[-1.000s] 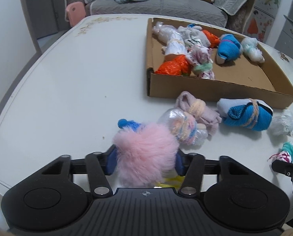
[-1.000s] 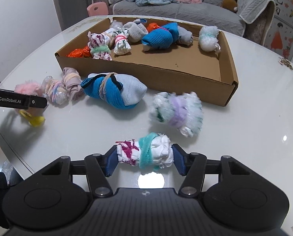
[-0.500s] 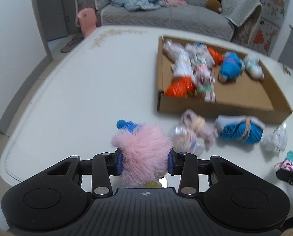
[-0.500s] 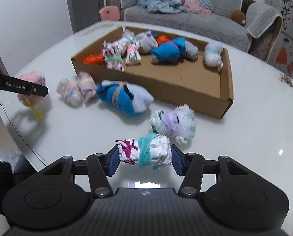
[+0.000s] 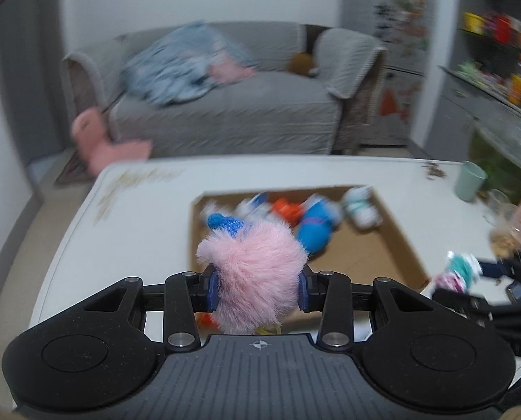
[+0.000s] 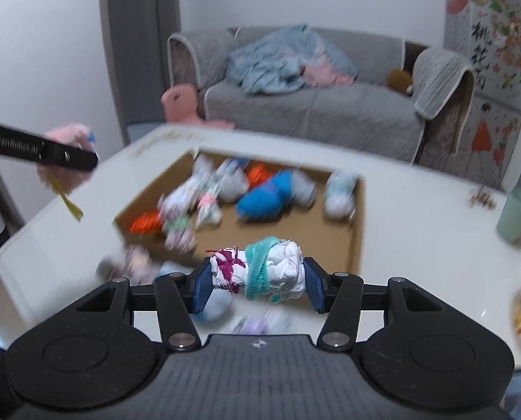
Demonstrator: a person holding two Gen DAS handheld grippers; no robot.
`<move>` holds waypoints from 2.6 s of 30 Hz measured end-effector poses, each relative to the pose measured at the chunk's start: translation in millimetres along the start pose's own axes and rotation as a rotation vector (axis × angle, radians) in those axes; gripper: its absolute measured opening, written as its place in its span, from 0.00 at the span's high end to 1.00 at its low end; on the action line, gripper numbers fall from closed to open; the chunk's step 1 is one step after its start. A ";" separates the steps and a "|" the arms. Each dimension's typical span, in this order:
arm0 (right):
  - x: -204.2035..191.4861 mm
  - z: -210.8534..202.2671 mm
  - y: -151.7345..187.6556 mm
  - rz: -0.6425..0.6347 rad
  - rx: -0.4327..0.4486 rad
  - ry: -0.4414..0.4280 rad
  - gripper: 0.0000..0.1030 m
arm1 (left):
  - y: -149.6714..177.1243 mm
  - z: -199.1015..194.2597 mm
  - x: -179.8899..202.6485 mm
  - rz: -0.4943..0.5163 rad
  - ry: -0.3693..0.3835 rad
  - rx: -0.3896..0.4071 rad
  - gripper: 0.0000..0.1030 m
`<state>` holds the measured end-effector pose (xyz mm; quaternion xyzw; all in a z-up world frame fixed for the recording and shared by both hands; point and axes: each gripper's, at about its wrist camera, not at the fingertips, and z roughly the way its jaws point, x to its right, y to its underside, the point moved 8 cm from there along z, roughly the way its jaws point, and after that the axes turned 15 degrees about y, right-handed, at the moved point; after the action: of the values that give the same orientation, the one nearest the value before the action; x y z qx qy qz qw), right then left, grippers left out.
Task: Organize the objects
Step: 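Lower the pink pom-pom and teal-tied bundles into the tray and release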
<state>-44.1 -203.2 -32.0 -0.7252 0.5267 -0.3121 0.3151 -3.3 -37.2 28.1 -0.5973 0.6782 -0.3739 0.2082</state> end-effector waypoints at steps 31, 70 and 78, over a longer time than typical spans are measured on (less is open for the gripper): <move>27.5 148.6 -40.8 -0.091 -0.207 -0.067 0.51 | 45.7 184.0 10.5 0.016 0.062 -0.411 0.55; -65.8 174.7 -23.4 -0.328 -0.257 -0.202 0.25 | 73.4 187.0 -16.7 0.040 0.094 -0.452 0.21; -52.8 146.1 -39.3 -0.309 -0.200 -0.177 0.17 | 58.5 166.1 -13.6 0.016 0.106 -0.419 0.18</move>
<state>79.6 -124.0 -96.1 -0.8496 0.4080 -0.2380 0.2348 82.3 -66.6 -123.6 -0.6019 0.7557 -0.2539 0.0466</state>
